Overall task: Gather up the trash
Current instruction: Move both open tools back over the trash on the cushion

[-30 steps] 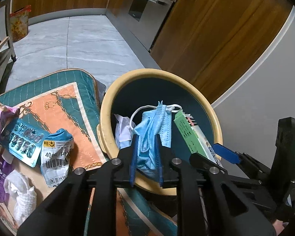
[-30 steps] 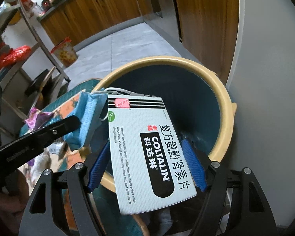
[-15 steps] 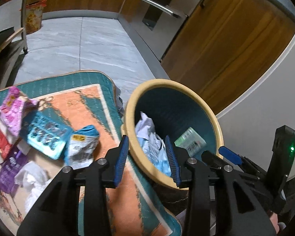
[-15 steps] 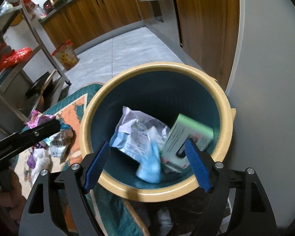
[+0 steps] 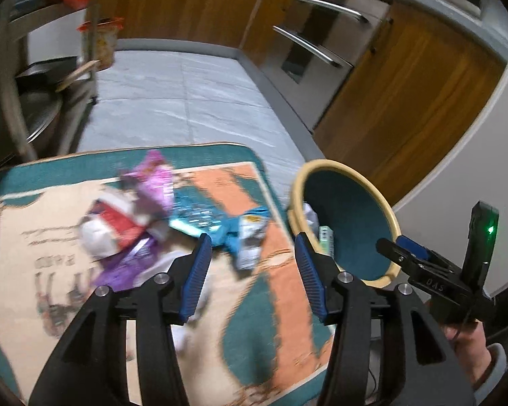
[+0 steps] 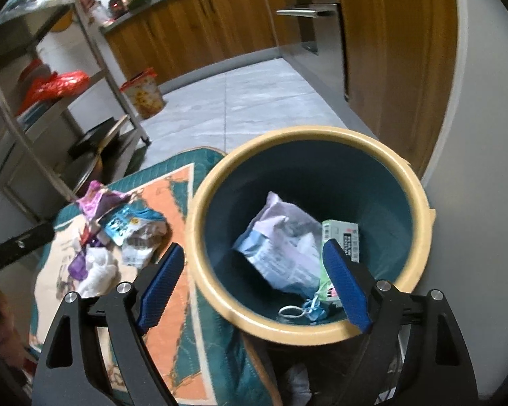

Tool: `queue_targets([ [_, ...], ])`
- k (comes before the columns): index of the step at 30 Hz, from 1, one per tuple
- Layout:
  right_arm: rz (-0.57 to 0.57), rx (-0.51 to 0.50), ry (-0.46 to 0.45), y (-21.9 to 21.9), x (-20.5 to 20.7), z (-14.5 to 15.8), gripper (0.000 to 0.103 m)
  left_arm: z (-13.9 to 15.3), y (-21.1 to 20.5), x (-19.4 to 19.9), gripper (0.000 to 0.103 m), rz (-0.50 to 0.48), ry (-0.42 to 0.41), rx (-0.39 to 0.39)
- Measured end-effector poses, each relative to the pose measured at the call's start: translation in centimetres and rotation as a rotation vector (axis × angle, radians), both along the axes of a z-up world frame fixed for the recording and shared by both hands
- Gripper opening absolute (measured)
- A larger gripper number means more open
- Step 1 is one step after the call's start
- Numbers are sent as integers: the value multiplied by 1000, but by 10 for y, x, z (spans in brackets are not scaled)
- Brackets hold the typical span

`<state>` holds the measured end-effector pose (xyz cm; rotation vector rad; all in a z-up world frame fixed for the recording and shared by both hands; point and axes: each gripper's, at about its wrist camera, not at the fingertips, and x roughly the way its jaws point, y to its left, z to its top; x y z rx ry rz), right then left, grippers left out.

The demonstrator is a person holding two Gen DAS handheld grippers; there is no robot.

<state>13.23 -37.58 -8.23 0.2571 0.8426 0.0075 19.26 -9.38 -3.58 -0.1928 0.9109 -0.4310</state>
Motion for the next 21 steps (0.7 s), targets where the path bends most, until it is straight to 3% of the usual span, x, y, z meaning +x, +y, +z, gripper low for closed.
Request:
queue_targets([
  [6,47,-38,5,19,-1,1,84,3,48,-12,51,67,-5,13],
  [11,75,-51,10,32,-3,3,84,-12,72,-24,51,108,4,10],
  [15,105,-46,-6,43,-5,9,84,-27,65,-27,51,97,21,16],
  [21,149,-45,-10,62,-1,11,85,-52,38,-22,51,30,35,112],
])
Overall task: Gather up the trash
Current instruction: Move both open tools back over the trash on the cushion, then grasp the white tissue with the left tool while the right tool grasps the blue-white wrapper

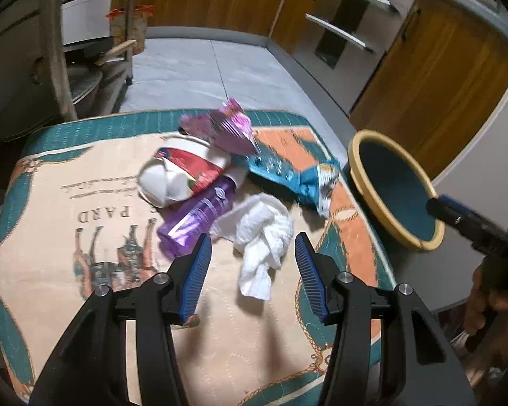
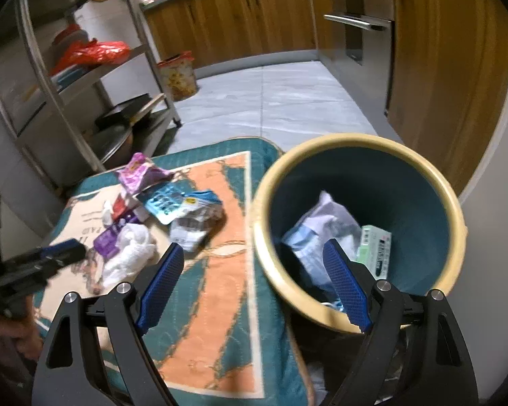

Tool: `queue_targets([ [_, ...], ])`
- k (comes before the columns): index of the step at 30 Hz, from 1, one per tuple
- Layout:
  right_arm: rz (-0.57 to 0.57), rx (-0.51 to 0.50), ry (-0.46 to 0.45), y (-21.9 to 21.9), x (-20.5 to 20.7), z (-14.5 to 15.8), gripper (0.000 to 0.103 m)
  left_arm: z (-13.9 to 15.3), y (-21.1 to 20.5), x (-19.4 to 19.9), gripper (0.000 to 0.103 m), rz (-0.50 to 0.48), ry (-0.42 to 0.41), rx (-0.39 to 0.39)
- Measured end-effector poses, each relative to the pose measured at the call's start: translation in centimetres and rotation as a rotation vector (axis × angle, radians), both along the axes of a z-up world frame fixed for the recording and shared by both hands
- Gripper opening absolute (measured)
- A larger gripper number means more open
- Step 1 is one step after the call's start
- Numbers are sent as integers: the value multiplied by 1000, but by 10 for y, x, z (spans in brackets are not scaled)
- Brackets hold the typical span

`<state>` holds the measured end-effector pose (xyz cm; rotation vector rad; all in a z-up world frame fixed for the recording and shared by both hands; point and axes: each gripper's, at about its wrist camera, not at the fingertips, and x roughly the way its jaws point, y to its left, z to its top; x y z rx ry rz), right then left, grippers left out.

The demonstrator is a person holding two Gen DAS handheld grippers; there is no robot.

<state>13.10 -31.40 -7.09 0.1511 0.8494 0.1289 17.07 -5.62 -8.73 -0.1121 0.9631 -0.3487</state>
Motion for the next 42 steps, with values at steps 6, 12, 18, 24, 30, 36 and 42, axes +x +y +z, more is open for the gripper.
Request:
queue_targets([
  [6,27,-6,11,11,5,-4,85,-20,-15,10,51,-25,16,60],
  [12,56,-12,29,22,9,-10,85,-36,-27,18,37,-37,44,82],
  [18,88,-16,39,33,14,-14,84,-38,-27,15,6,-61,65,56],
  [24,112,2,40,45,25,-18,84,-24,-6,5,6,-22,83,-27],
  [30,140,11,37,61,44,-24,84,-10,10,-8,5,0,84,-37],
  [36,145,-5,58,74,67,-36,80,-29,15,-14,5,9,153,-7],
  [42,146,-25,100,81,84,-56,61,-45,15,-13,6,-4,195,16],
])
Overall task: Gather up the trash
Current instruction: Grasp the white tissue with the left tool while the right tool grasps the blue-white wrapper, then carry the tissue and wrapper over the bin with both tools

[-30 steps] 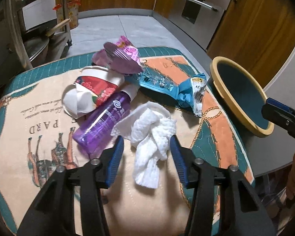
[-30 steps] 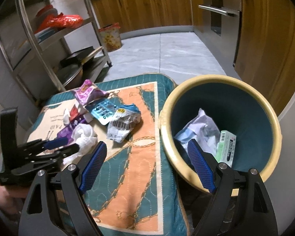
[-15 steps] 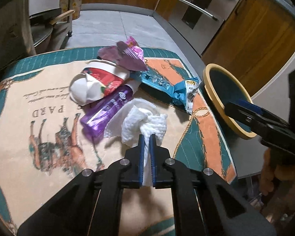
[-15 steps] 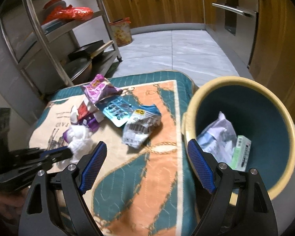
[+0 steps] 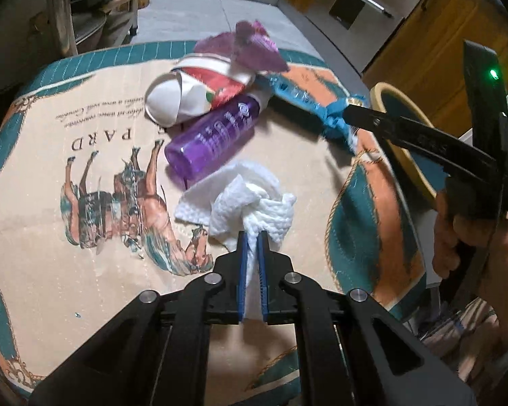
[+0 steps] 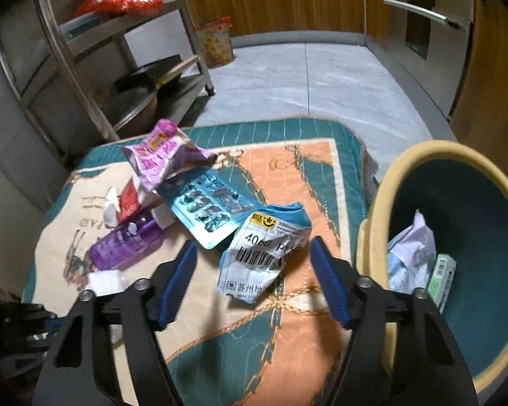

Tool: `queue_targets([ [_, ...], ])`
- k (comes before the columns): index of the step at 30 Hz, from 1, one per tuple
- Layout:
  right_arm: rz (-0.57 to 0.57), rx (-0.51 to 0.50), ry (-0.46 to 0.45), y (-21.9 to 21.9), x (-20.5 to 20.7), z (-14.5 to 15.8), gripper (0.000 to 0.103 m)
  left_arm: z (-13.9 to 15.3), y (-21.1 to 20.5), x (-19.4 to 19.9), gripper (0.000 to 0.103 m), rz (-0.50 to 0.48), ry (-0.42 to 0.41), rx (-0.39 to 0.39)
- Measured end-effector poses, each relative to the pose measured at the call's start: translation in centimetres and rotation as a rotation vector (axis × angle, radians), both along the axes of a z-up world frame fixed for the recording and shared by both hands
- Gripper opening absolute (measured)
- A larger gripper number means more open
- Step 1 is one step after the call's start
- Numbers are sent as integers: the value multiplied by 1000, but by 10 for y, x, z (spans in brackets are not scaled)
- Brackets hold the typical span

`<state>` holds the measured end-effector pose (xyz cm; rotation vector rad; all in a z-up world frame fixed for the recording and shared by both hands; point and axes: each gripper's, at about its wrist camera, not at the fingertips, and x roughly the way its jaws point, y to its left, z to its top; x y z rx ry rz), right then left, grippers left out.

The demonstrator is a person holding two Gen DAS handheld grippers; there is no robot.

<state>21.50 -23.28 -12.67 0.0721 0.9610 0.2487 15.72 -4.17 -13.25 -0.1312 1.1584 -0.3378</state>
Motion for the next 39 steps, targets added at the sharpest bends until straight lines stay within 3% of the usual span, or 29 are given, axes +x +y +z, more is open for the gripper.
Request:
queue_targets([
  [3,0,-10,35,0,2,-12,43,-4,-4,0,6,-13,-2,23],
  [8,8,5,19,-3,-7,-9,38,-4,-8,-1,6,-14,-2,26],
  [11,8,20,18,-6,-13,-5,30,-2,-9,-1,6,-23,-5,33],
  [28,-22,92,-114,-41,-75,64,25,38,-9,-12,4,-18,-106,-18],
  [39,-66,94,-177,-77,-117,82,25,63,-41,-17,4,-53,-173,-53],
])
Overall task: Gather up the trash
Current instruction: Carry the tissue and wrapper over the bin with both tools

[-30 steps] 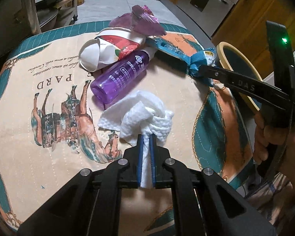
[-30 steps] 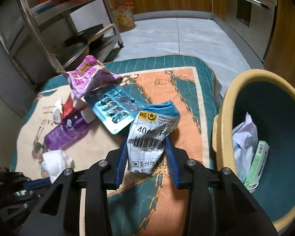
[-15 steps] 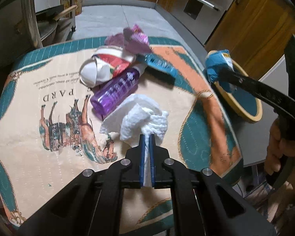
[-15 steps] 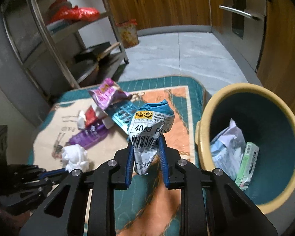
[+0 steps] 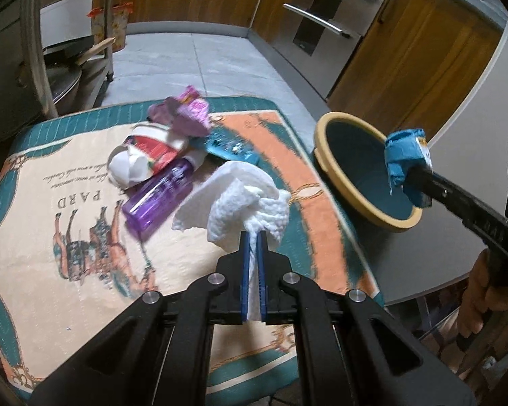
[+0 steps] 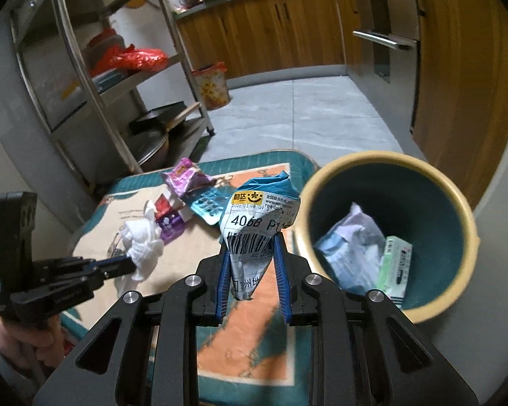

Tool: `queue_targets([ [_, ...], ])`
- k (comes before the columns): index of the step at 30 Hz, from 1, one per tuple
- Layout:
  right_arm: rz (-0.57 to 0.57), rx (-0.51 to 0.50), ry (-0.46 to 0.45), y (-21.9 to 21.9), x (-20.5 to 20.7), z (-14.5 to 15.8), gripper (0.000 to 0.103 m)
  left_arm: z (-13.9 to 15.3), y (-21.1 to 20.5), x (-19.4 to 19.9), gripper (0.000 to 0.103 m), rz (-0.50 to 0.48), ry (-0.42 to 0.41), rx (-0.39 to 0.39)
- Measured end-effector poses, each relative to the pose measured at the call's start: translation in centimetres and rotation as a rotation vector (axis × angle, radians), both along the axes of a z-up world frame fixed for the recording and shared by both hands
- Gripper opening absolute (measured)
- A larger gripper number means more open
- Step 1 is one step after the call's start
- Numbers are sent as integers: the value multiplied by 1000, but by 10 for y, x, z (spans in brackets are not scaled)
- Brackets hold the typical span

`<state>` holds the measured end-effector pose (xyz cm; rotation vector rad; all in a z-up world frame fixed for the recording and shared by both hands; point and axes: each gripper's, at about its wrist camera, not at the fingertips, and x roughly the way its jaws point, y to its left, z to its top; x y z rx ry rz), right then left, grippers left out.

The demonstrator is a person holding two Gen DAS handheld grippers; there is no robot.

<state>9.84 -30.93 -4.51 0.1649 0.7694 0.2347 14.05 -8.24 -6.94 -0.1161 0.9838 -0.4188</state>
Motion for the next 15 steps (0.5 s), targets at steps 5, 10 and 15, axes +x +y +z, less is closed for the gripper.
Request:
queue_targets([
  [5,-33,19,-1,-21,-4,-4,25,9,-23,-1,4,-25,-19,-11],
  [10,-63,33,-15,-43,-7,-5,25,15,-49,0,4,-64,-34,-29],
  [15,-103,67,-28,-63,-10,-3,25,18,-71,2,4,-100,-44,-34],
])
